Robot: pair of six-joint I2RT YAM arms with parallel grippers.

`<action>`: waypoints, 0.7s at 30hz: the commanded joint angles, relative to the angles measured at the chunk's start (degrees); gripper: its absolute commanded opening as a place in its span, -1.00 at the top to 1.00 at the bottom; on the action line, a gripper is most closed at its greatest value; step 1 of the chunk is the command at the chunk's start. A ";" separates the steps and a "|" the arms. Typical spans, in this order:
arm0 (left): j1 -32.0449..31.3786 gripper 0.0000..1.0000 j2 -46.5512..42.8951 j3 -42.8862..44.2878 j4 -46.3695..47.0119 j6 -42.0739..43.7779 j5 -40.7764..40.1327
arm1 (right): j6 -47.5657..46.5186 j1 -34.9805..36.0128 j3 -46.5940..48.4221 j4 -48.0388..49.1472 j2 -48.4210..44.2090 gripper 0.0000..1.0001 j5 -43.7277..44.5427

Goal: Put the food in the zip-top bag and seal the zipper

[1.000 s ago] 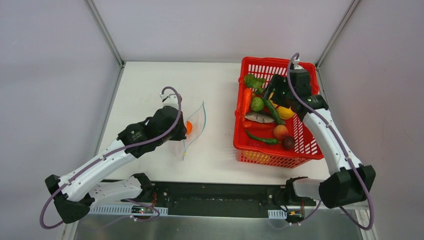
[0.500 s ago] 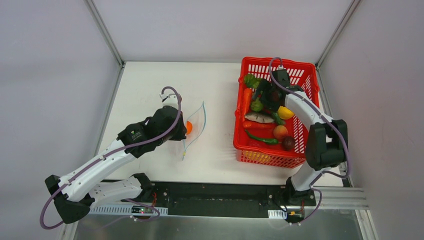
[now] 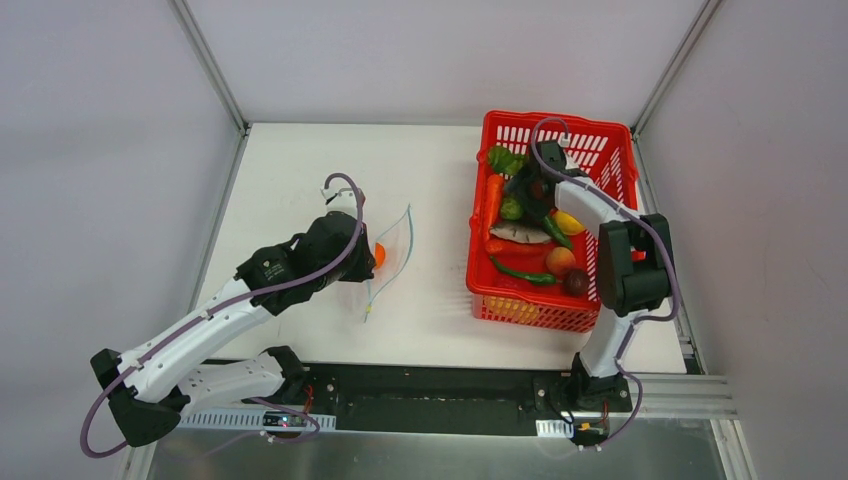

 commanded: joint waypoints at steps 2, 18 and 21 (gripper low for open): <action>0.54 1.00 0.36 1.33 0.17 -0.78 0.53 | 1.35 0.31 3.67 2.16 3.39 -0.42 2.78; 0.50 1.00 1.74 0.95 0.71 -0.91 0.17 | -9.01 0.23 -2.88 4.50 -6.62 0.16 -6.63; 0.61 1.00 1.87 1.27 0.61 -0.87 -0.56 | -8.96 0.07 -3.92 5.18 -10.02 0.18 -8.56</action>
